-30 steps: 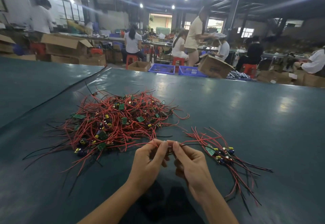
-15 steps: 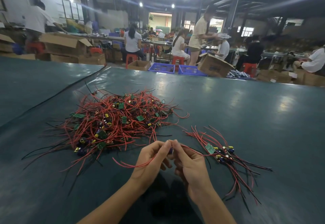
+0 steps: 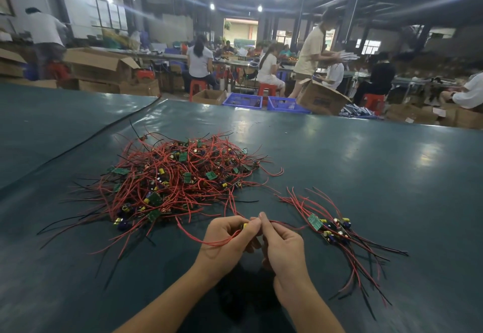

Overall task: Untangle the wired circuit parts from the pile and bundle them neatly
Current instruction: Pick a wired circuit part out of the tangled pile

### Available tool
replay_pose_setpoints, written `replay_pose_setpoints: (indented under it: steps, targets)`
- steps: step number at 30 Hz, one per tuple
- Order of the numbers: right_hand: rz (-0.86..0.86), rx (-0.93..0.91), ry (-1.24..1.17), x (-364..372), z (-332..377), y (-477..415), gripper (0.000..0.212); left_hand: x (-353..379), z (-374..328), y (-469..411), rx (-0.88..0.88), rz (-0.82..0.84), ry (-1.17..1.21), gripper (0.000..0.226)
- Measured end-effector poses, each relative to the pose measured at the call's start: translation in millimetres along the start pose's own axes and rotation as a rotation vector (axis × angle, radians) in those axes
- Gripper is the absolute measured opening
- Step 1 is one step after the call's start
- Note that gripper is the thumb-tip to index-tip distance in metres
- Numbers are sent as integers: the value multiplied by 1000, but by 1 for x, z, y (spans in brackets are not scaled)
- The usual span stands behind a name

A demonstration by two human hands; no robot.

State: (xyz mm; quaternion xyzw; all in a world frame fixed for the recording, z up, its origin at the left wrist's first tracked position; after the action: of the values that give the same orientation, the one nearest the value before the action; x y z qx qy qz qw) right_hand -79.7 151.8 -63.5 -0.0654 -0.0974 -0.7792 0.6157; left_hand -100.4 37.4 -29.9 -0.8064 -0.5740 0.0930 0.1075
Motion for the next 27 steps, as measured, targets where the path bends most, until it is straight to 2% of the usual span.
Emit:
replay_pose_setpoints:
  steps: [3,7,12,16,20,24,27]
  targets:
    - [-47,36,-4,-7,-3,-4,26,-1,0,0,10,-14,-31,26]
    - [-198,38,-60,-42,1,-15,25,-8,-3,-2,-1,-50,18,32]
    - [-270,-35,-157,-62,8,-23,24,-5,-5,0,-20,-30,45,33]
    - [-287,-135,-111,-57,13,-16,24,-5,0,1,-56,-35,75,35]
    - [-209,-219,66,-39,19,-9,46,-12,11,1,-119,-77,37,33]
    - [-9,-273,145,-3,20,-1,35,-5,8,1,-110,-9,-15,34]
    - [7,-252,148,5,16,1,34,-6,4,1,-90,-14,-13,32]
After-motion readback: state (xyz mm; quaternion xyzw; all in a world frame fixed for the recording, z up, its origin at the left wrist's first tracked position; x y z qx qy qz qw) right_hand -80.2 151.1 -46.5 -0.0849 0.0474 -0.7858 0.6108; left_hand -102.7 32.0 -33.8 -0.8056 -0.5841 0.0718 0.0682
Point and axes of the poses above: each hand's wrist, its own y-axis away from the middle knuckle, its own x-axis out of the palm, z = x × y, the point moved 10 cm from there along -y, towards the middle knuckle, and after that the axes turned 5 degrees about z, right-handed, at the moved point
